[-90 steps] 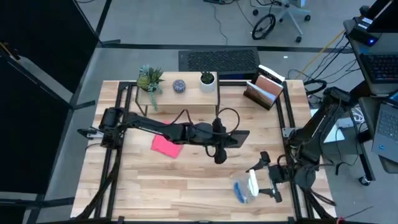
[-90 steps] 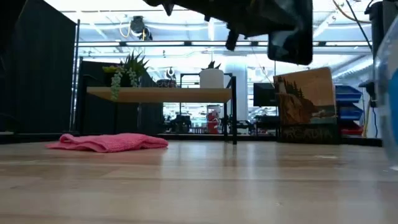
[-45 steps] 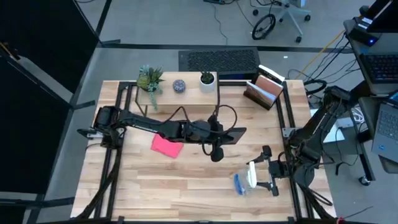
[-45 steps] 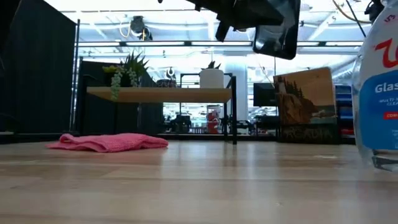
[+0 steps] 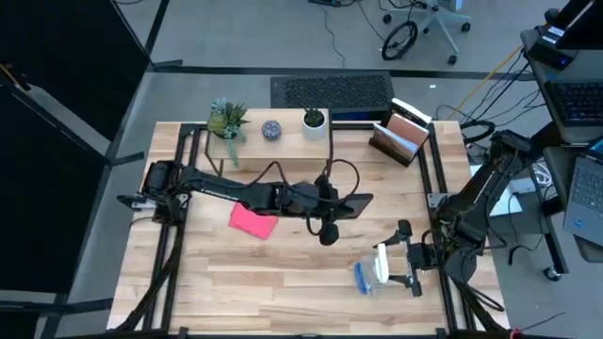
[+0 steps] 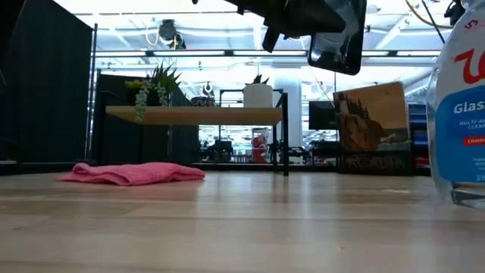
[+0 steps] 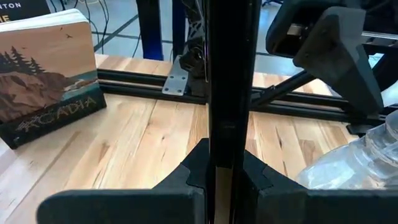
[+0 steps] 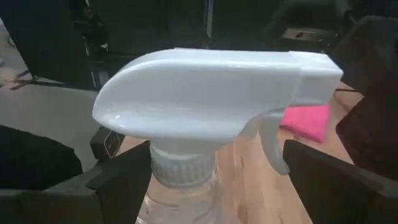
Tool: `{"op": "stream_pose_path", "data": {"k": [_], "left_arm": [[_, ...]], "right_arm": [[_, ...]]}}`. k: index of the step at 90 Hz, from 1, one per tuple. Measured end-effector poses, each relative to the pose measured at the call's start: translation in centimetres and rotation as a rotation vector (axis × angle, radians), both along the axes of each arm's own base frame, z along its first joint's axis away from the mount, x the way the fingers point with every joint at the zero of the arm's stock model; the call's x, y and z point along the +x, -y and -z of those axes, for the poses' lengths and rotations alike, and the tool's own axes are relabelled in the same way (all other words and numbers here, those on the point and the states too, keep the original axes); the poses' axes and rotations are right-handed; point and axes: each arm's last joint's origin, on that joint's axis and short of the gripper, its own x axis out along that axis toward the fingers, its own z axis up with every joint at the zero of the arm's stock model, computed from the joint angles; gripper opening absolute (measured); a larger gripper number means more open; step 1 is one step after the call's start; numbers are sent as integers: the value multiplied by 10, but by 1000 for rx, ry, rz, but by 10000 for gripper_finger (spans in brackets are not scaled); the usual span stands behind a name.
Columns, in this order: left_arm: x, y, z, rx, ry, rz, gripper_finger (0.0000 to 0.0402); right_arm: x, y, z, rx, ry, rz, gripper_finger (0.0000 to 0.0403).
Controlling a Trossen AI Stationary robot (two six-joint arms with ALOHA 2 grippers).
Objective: Apply microfiber cloth
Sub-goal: Spray the front of the cellphone using the spray bottle
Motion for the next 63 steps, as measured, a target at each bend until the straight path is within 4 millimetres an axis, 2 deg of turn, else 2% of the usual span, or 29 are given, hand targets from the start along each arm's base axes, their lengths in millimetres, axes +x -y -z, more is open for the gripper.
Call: {"op": "stream_pose_path", "data": {"k": [28,63], "left_arm": [[0,0,0,0,0,0,17],[0,-1,2,1,-16,-2,17]], "right_arm": [[0,3,-1,-23,36,100,339],[-5,1,-2,44,26,72,339]]}}
